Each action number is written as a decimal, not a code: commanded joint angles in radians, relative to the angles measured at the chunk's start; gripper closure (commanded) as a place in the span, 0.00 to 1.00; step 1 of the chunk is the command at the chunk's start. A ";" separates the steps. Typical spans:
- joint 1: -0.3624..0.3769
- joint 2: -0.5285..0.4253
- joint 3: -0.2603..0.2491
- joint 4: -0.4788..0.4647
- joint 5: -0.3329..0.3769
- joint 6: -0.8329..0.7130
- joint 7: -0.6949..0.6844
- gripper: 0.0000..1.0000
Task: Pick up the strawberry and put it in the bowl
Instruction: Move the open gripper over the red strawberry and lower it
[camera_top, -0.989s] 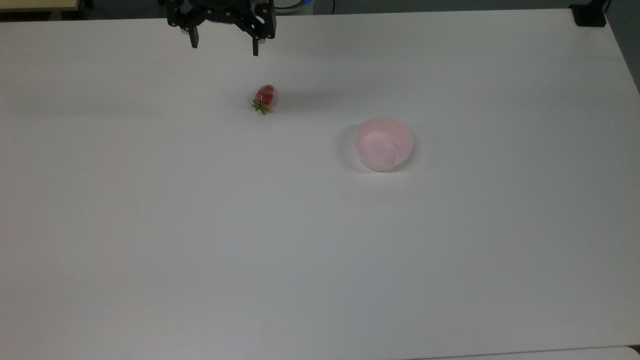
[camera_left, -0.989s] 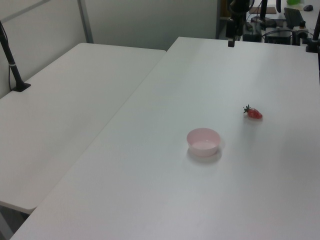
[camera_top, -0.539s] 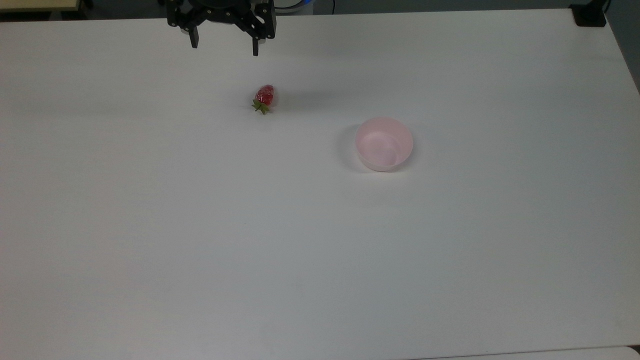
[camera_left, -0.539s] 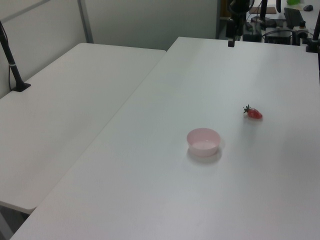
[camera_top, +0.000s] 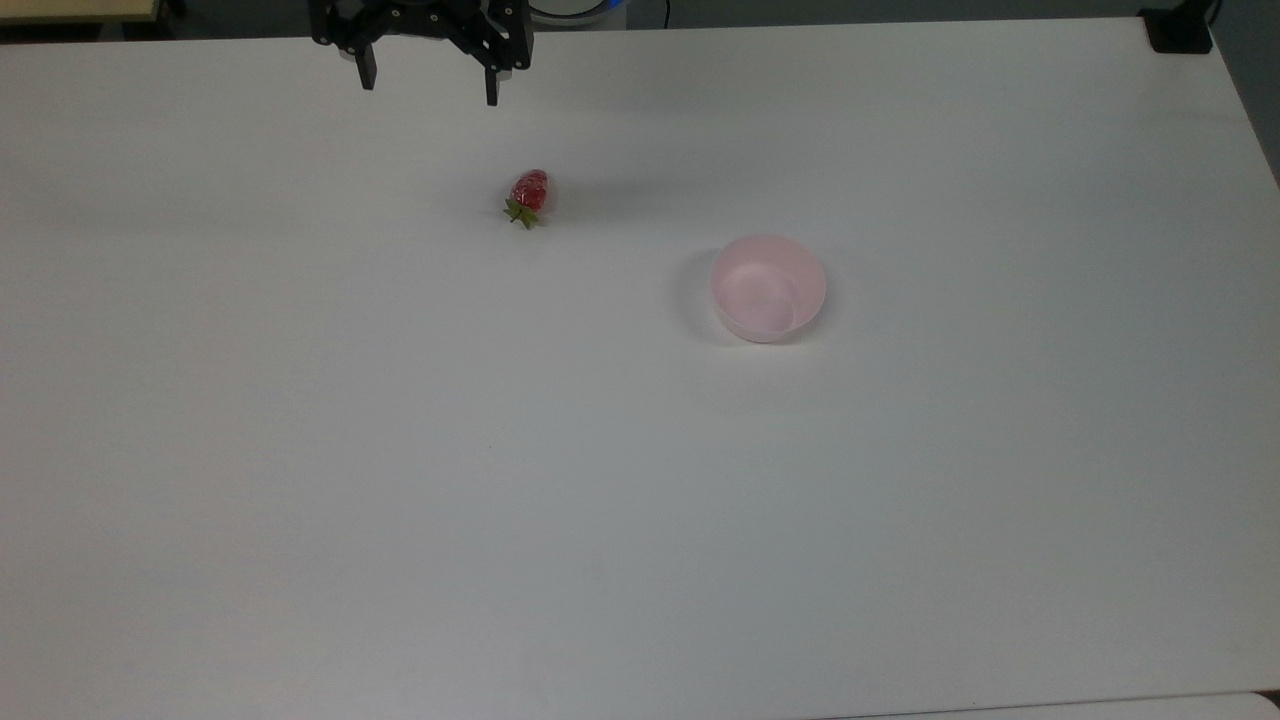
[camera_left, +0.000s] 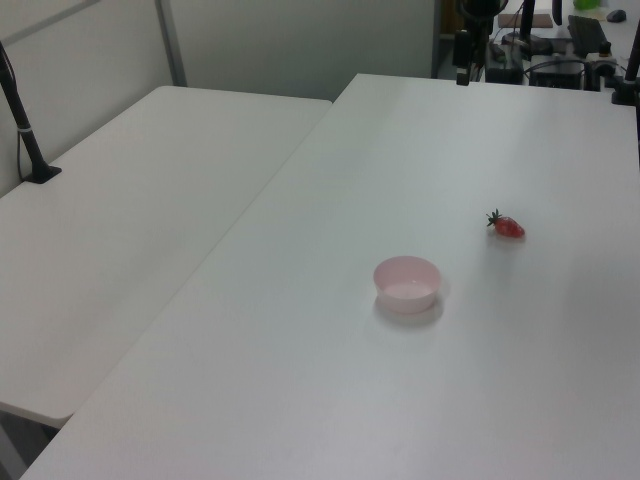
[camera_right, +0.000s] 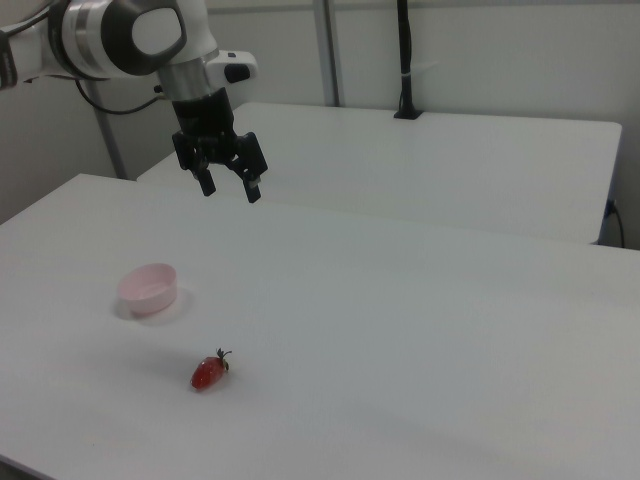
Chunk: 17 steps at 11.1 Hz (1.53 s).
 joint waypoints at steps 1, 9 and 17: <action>-0.006 -0.008 -0.001 0.015 0.005 -0.044 -0.039 0.00; 0.008 0.009 0.011 0.005 0.015 -0.040 -0.041 0.00; 0.062 0.060 0.016 -0.179 0.017 0.008 -0.023 0.00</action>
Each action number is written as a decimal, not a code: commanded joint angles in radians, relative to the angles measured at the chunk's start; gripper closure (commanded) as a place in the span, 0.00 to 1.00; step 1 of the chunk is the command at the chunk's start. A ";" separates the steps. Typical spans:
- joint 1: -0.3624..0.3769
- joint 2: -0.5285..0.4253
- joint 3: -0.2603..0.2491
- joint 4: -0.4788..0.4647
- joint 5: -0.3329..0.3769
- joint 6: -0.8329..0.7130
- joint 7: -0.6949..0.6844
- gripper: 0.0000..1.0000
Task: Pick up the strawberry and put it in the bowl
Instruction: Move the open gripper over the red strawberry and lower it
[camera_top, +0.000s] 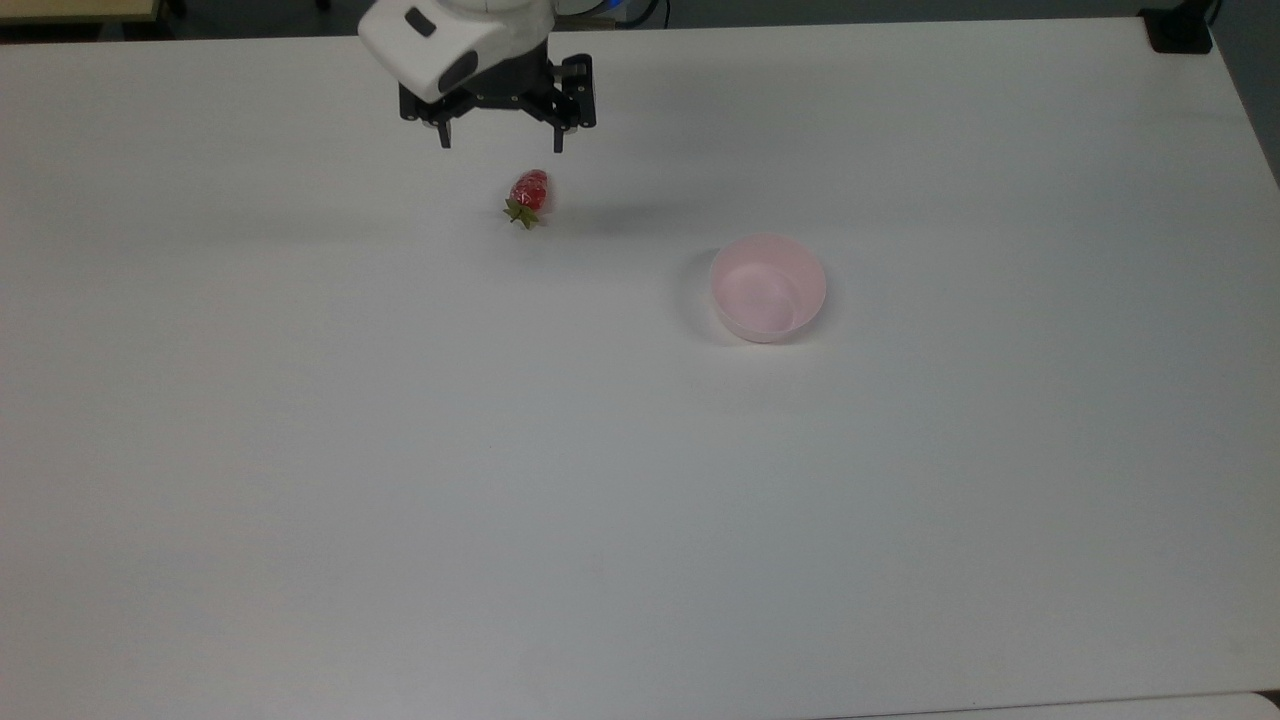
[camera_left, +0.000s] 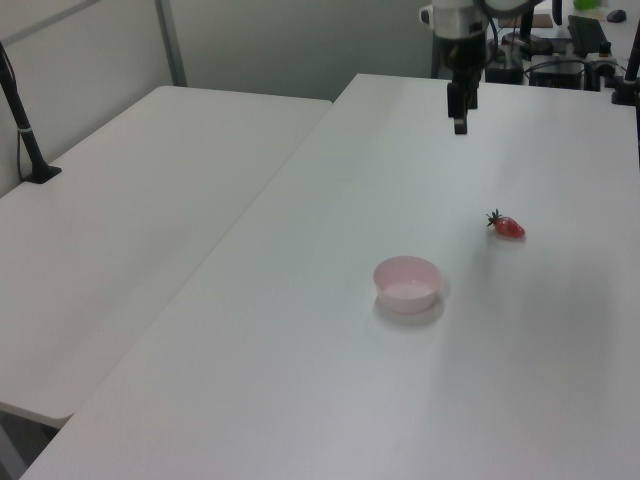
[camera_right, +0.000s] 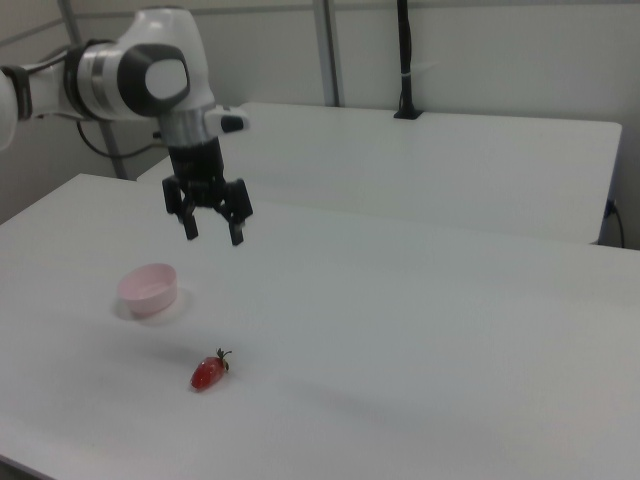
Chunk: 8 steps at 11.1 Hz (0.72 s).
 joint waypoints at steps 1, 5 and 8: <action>0.011 -0.022 -0.007 -0.166 0.015 0.060 -0.011 0.00; 0.048 -0.023 -0.007 -0.380 0.012 0.264 -0.007 0.00; 0.042 -0.016 -0.007 -0.440 0.012 0.315 -0.013 0.05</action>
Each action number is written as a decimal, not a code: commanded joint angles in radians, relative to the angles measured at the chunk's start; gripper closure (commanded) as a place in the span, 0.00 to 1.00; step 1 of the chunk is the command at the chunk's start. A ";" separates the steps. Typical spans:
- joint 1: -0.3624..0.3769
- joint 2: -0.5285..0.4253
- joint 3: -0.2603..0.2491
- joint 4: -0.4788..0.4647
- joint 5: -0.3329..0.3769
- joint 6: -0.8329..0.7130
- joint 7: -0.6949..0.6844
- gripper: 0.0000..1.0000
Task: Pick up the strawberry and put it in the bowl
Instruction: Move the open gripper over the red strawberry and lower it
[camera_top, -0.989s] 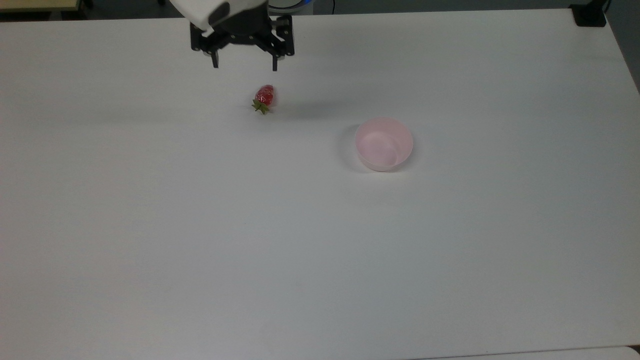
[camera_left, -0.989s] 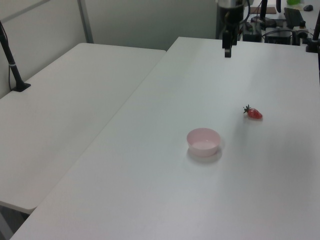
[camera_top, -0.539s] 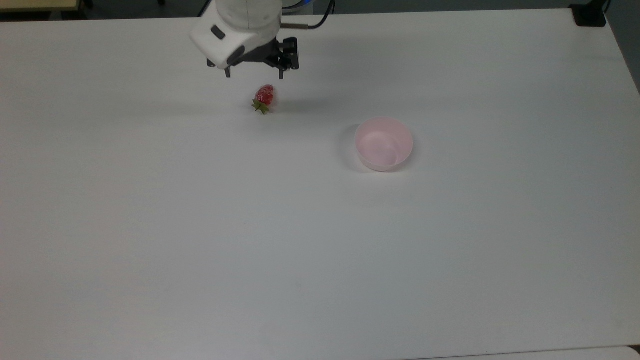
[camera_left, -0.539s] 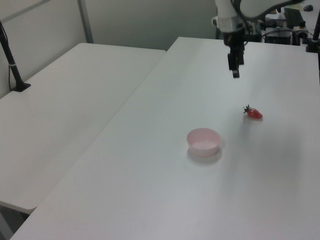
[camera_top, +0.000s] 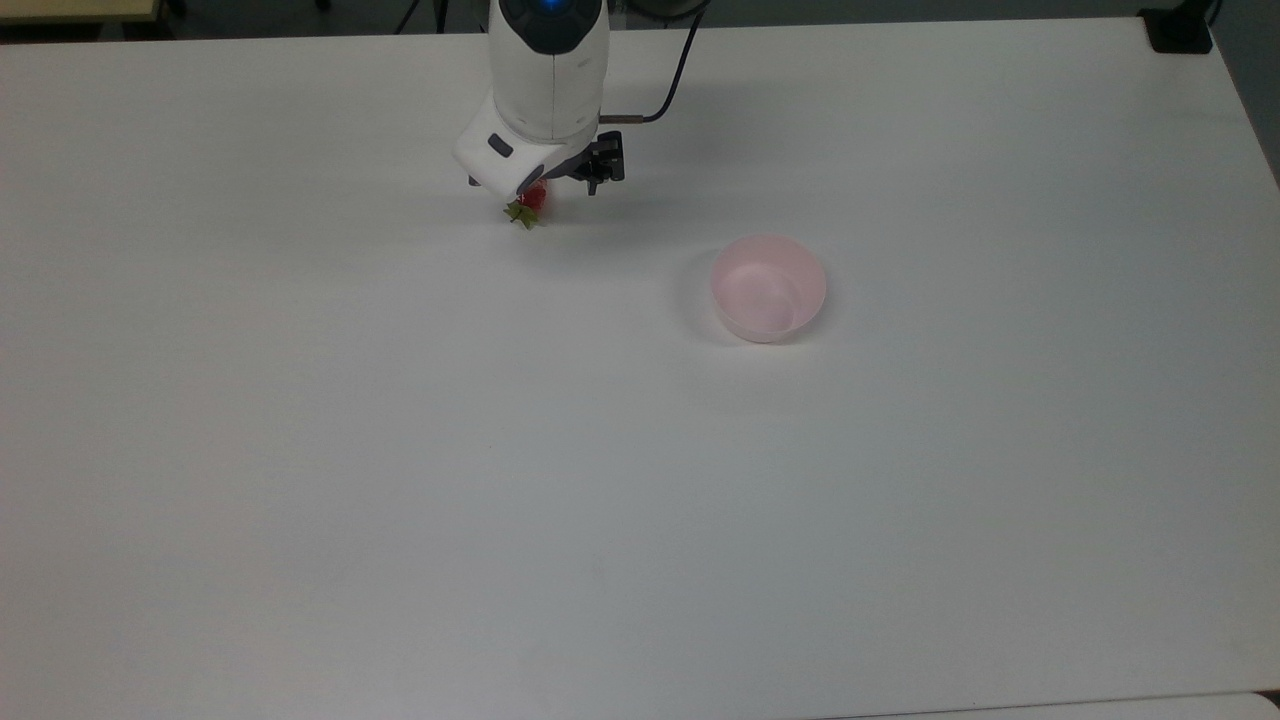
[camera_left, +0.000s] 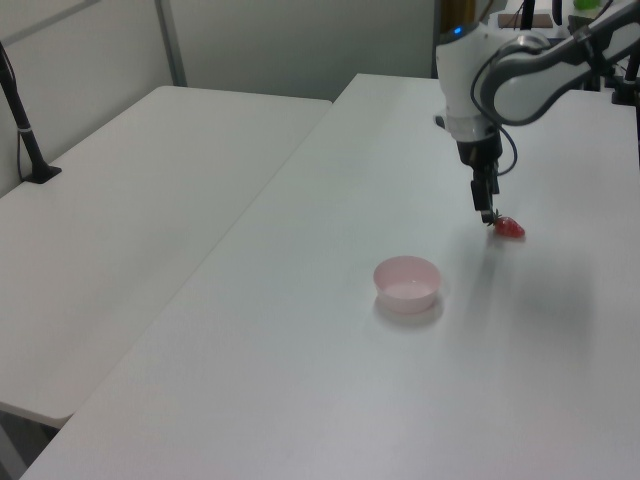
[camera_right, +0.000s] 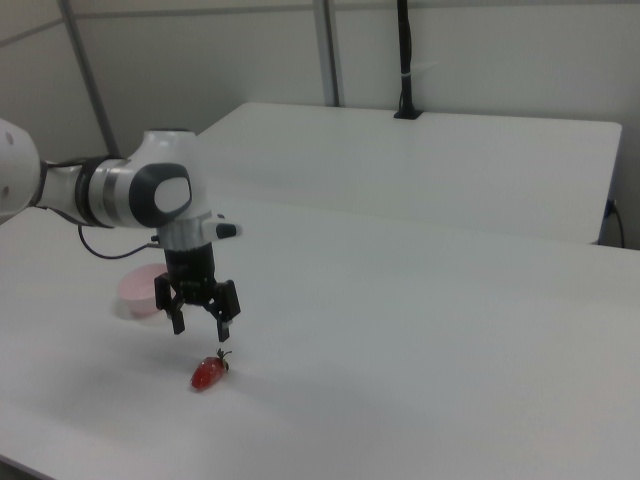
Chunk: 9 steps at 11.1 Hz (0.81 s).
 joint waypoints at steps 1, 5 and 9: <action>0.009 -0.014 -0.009 -0.075 0.011 0.050 -0.012 0.10; -0.003 0.047 -0.009 -0.099 0.011 0.136 -0.013 0.16; -0.003 0.052 -0.009 -0.099 0.011 0.139 -0.013 0.33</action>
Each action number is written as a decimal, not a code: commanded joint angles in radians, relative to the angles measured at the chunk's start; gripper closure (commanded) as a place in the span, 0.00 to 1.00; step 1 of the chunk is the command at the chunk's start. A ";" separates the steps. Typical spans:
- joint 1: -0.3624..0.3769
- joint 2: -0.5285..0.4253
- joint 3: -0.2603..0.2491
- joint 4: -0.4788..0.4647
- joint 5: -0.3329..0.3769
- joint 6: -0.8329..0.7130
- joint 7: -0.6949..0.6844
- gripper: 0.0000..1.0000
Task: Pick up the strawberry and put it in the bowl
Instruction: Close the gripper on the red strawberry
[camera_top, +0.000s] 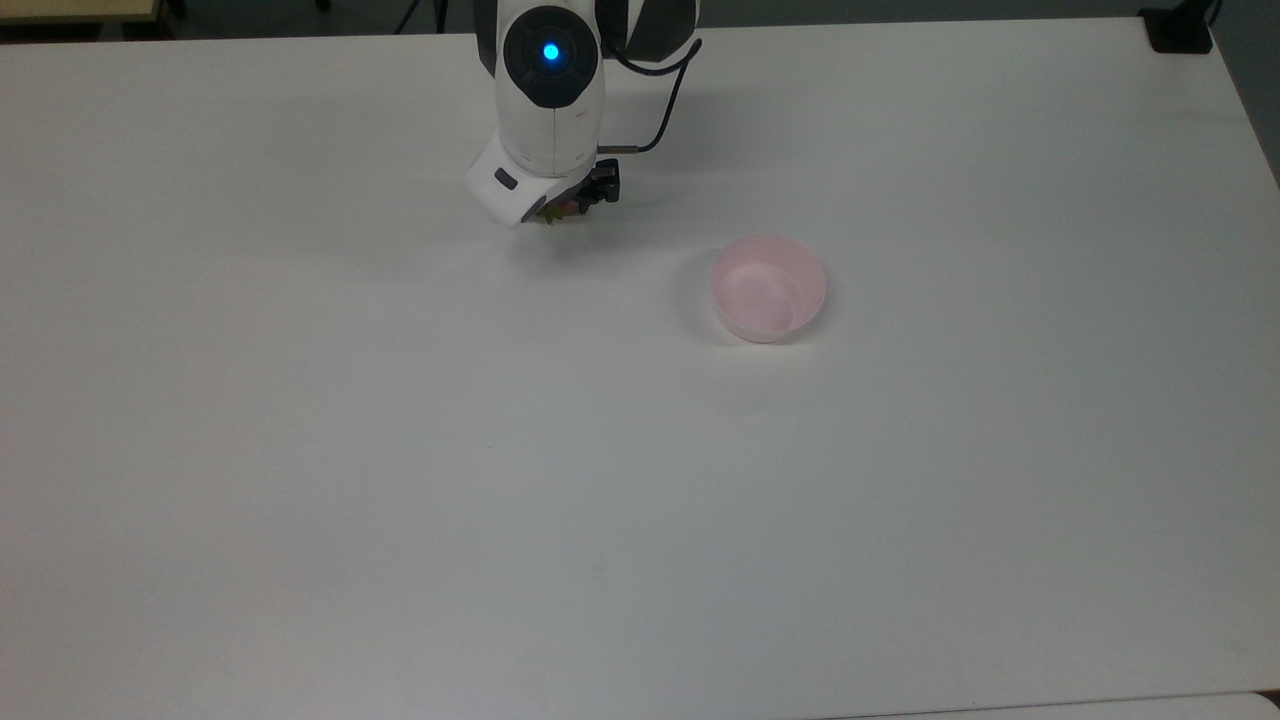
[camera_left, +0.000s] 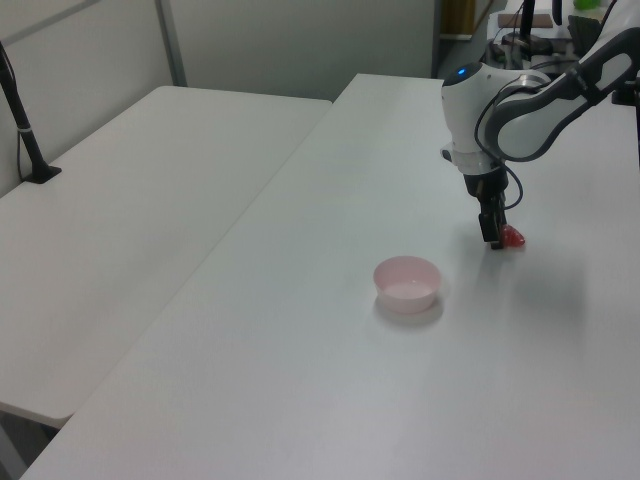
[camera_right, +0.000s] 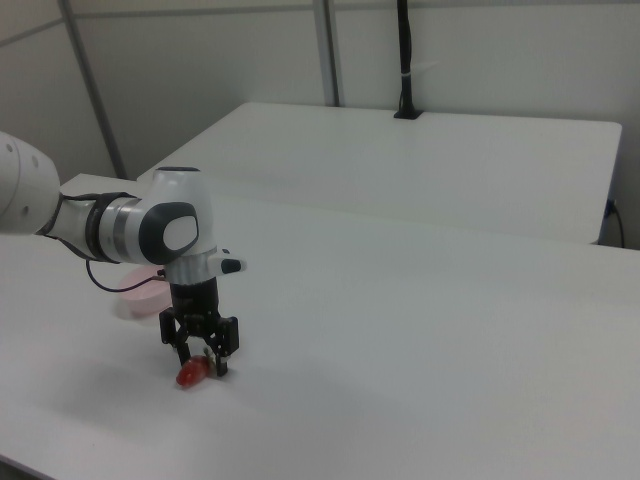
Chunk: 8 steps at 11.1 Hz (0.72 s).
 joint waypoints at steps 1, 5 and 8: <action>0.005 -0.005 -0.008 -0.016 0.010 0.028 -0.013 0.40; 0.008 -0.005 -0.008 -0.016 0.010 0.021 -0.013 0.47; 0.008 -0.005 -0.008 -0.014 0.010 0.018 -0.013 0.55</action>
